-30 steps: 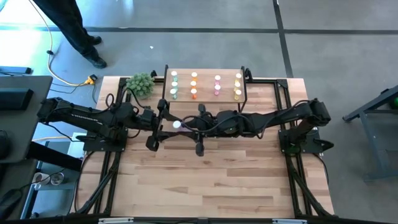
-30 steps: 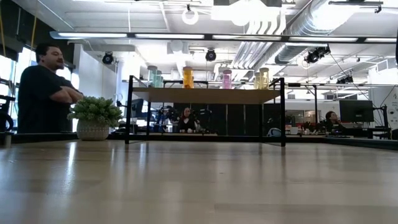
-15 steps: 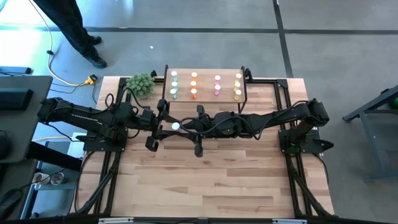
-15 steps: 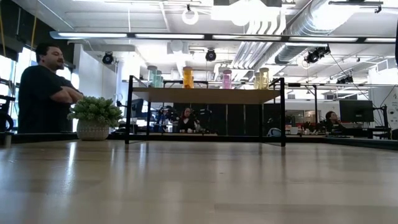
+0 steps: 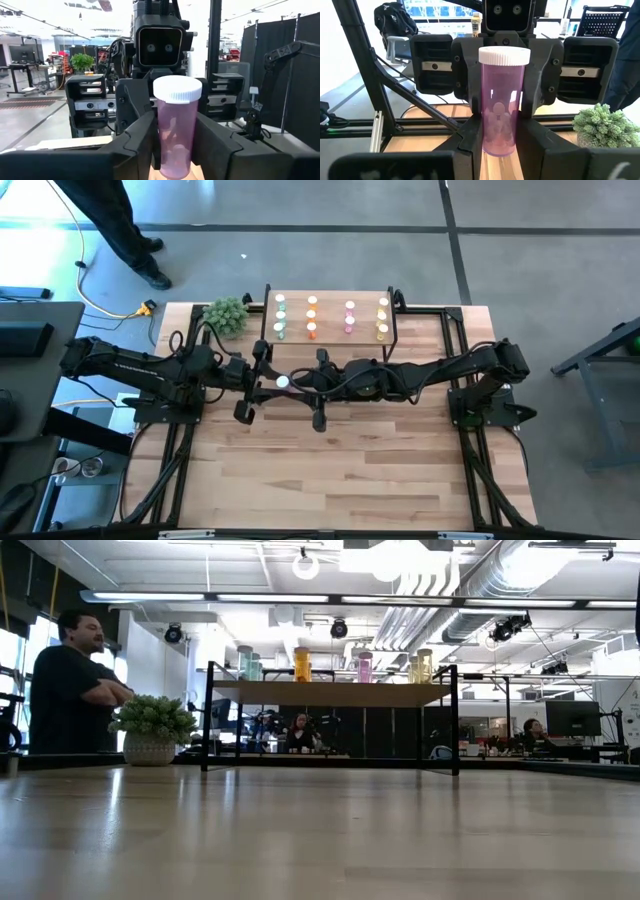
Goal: Pick and place medicine bottles onto shelf by color
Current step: Put the purple pill bottle on the shelf aligned with the purple pill bottle
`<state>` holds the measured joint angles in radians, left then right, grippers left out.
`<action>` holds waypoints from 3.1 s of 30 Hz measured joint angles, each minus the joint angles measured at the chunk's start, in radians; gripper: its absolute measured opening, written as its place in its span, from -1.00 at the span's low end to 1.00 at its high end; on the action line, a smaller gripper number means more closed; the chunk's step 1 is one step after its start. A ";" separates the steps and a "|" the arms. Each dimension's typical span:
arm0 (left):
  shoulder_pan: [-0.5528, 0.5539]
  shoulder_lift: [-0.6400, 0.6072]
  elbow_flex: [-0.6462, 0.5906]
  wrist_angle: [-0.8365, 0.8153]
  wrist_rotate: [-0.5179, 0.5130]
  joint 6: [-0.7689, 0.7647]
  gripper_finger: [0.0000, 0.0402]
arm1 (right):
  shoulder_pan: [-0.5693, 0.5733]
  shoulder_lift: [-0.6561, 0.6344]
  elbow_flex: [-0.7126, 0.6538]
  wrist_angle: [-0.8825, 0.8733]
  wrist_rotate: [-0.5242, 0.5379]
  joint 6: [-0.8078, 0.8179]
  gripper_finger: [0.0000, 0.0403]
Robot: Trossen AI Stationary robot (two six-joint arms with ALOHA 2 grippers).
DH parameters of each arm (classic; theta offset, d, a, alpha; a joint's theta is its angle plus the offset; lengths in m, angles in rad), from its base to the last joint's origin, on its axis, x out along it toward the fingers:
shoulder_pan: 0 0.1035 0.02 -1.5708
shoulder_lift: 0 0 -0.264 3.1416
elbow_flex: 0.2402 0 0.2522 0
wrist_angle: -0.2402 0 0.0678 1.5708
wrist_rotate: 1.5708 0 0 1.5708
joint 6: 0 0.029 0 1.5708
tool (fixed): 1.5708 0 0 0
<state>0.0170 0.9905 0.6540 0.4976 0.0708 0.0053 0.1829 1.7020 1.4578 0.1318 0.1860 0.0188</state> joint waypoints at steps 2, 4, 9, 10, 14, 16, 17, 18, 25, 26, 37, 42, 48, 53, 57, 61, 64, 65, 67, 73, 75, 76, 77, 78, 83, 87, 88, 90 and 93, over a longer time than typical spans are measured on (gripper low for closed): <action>0.000 0.000 0.000 0.000 0.000 0.002 -0.44 | 0.000 0.000 0.000 0.000 0.000 0.000 -0.62; 0.000 0.000 0.000 0.000 0.000 0.002 -0.46 | 0.000 0.000 0.000 0.000 0.000 0.001 -0.62; 0.000 0.000 0.000 -0.004 -0.001 0.001 -0.47 | 0.000 0.000 0.000 -0.012 0.016 0.000 -0.56; 0.000 0.000 0.000 -0.007 -0.002 0.001 -0.47 | 0.001 0.000 0.000 -0.018 0.023 0.000 -0.52; 0.001 0.000 0.000 -0.010 -0.009 -0.001 -0.47 | 0.001 -0.001 0.000 -0.047 0.025 -0.001 -0.34; 0.000 0.000 0.000 -0.014 -0.020 -0.001 -0.47 | 0.001 -0.001 0.000 -0.049 0.025 -0.001 -0.24; 0.000 0.000 0.000 -0.020 -0.032 -0.001 -0.47 | 0.000 -0.001 0.000 -0.047 0.025 -0.001 -0.20; 0.000 0.000 0.000 -0.025 -0.046 -0.001 -0.47 | 0.000 -0.001 0.000 -0.048 0.028 -0.002 -0.16; 0.000 0.000 0.000 -0.067 -0.122 0.031 -0.47 | 0.001 -0.019 0.000 -0.218 0.108 -0.020 -0.08; 0.000 0.000 0.000 -0.076 -0.137 0.035 -0.47 | 0.000 -0.024 0.000 -0.257 0.129 -0.020 -0.08; 0.001 0.000 0.000 -0.231 -0.323 0.059 -0.47 | -0.078 -0.106 0.000 -0.494 0.143 -0.030 -0.08; 0.003 0.000 0.000 -0.324 -0.365 0.054 -0.47 | -0.135 -0.138 0.000 -0.486 0.061 -0.142 -0.08; 0.003 0.000 0.000 -0.352 -0.371 0.027 -0.47 | -0.208 -0.140 0.000 -0.451 -0.120 -0.213 -0.08; 0.003 0.006 0.000 -0.348 -0.373 -0.002 -0.47 | -0.241 -0.138 0.000 -0.430 -0.195 -0.237 -0.08; 0.003 0.043 -0.001 -0.318 -0.416 -0.005 -0.47 | -0.262 -0.138 0.000 -0.418 -0.294 -0.246 -0.08; 0.003 0.105 0.000 -0.262 -0.435 -0.002 -0.47 | -0.286 -0.138 0.000 -0.415 -0.373 -0.263 -0.08; 0.003 0.148 0.000 -0.199 -0.456 -0.002 -0.47 | -0.309 -0.138 0.000 -0.417 -0.415 -0.264 -0.08; 0.003 0.164 0.000 -0.174 -0.465 -0.002 -0.47 | -0.317 -0.138 0.000 -0.420 -0.432 -0.263 -0.08; 0.003 0.195 0.000 -0.136 -0.481 -0.002 -0.47 | -0.329 -0.138 0.000 -0.419 -0.451 -0.263 -0.08; 0.003 0.269 0.000 -0.017 -0.502 0.014 -0.47 | -0.356 -0.138 0.000 -0.422 -0.494 -0.271 -0.08; 0.003 0.284 0.000 0.011 -0.504 0.016 -0.47 | -0.356 -0.138 0.000 -0.431 -0.506 -0.271 -0.08; 0.003 0.291 0.000 0.021 -0.505 0.017 -0.47 | -0.356 -0.137 0.000 -0.434 -0.508 -0.271 -0.08; 0.003 0.298 0.000 0.030 -0.505 0.016 -0.47 | -0.356 -0.137 0.000 -0.437 -0.508 -0.271 -0.08; 0.003 0.304 0.000 0.031 -0.505 0.012 -0.47 | -0.356 -0.137 0.000 -0.438 -0.509 -0.269 -0.08; 0.003 0.315 0.000 0.031 -0.505 0.007 -0.47 | -0.352 -0.124 0.000 -0.453 -0.509 -0.258 -0.08; 0.003 0.315 0.000 0.031 -0.505 0.006 -0.47 | -0.346 -0.111 0.000 -0.451 -0.509 -0.255 -0.08; 0.003 0.315 0.000 0.031 -0.504 0.006 -0.47 | -0.346 -0.103 0.000 -0.448 -0.509 -0.255 -0.08; 0.003 0.315 0.000 0.028 -0.504 0.006 -0.47 | -0.346 -0.094 0.000 -0.456 -0.509 -0.255 -0.08; 0.003 0.315 0.000 0.021 -0.502 0.005 -0.47 | -0.346 -0.084 0.000 -0.442 -0.509 -0.255 -0.08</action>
<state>0.0204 1.3060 0.6540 0.5185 -0.4313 0.0102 -0.1631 1.6181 1.4578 -0.3102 -0.3229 -0.2363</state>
